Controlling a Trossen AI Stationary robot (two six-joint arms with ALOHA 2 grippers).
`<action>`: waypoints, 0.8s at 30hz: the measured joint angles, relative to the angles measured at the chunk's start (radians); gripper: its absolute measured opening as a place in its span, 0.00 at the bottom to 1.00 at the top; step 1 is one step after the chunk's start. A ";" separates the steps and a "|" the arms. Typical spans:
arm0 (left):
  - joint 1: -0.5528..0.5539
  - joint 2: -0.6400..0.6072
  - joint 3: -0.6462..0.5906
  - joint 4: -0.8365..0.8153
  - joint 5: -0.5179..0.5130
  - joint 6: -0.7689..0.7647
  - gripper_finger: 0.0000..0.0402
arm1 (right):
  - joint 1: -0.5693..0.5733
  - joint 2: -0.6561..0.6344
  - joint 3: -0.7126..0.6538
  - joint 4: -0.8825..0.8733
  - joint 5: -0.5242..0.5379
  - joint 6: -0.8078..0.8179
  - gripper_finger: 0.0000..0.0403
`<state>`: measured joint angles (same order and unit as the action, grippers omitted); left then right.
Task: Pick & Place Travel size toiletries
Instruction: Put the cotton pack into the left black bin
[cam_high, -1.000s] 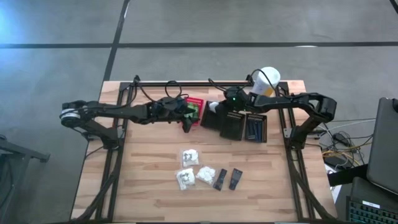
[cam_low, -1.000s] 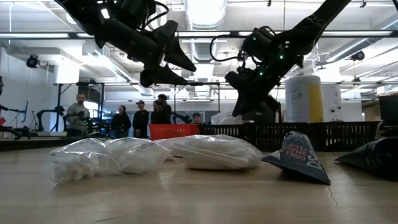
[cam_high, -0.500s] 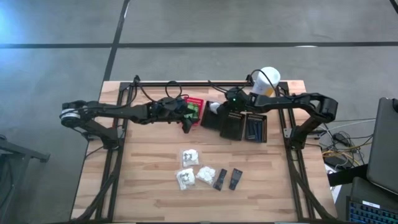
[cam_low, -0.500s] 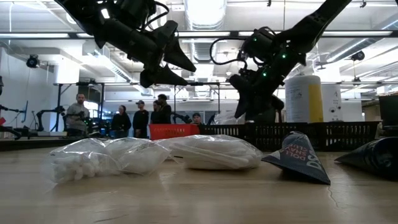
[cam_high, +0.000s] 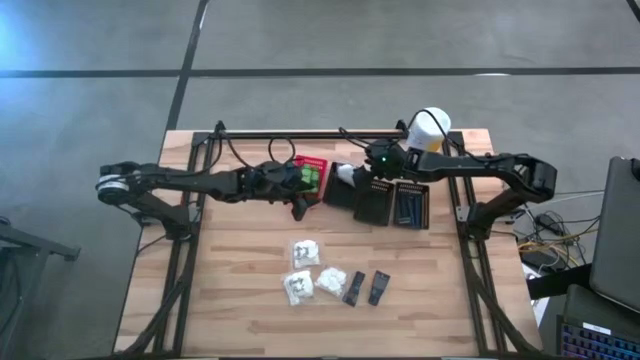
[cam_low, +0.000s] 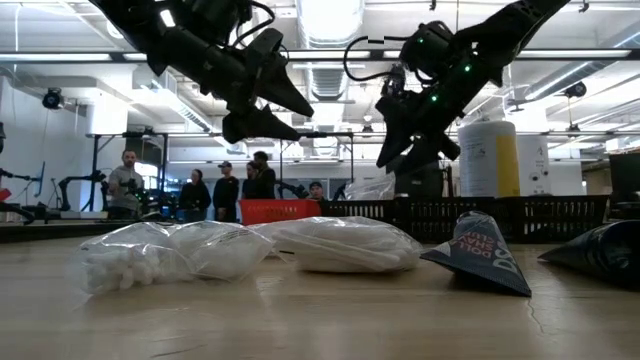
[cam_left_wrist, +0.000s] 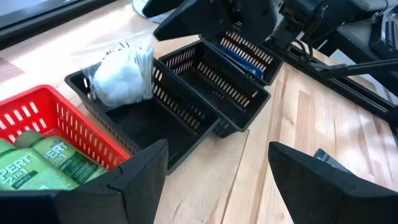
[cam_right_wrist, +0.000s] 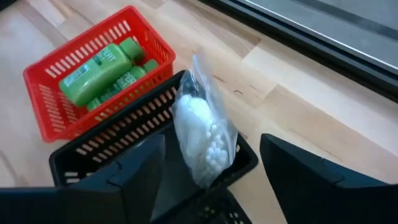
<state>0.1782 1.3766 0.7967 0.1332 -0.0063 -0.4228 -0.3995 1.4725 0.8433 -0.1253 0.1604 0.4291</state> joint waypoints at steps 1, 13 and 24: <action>-0.001 0.000 0.000 -0.002 0.000 -0.003 0.70 | 0.003 -0.009 0.000 -0.013 0.000 -0.003 0.66; -0.013 -0.001 0.000 -0.001 -0.002 -0.026 0.70 | 0.061 -0.102 0.000 -0.060 -0.001 -0.001 0.78; -0.086 -0.001 0.000 -0.001 0.027 -0.078 0.70 | 0.205 -0.185 0.000 -0.082 -0.001 0.026 0.87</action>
<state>0.0923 1.3758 0.7967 0.1327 0.0205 -0.5004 -0.1943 1.2873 0.8433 -0.2071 0.1593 0.4551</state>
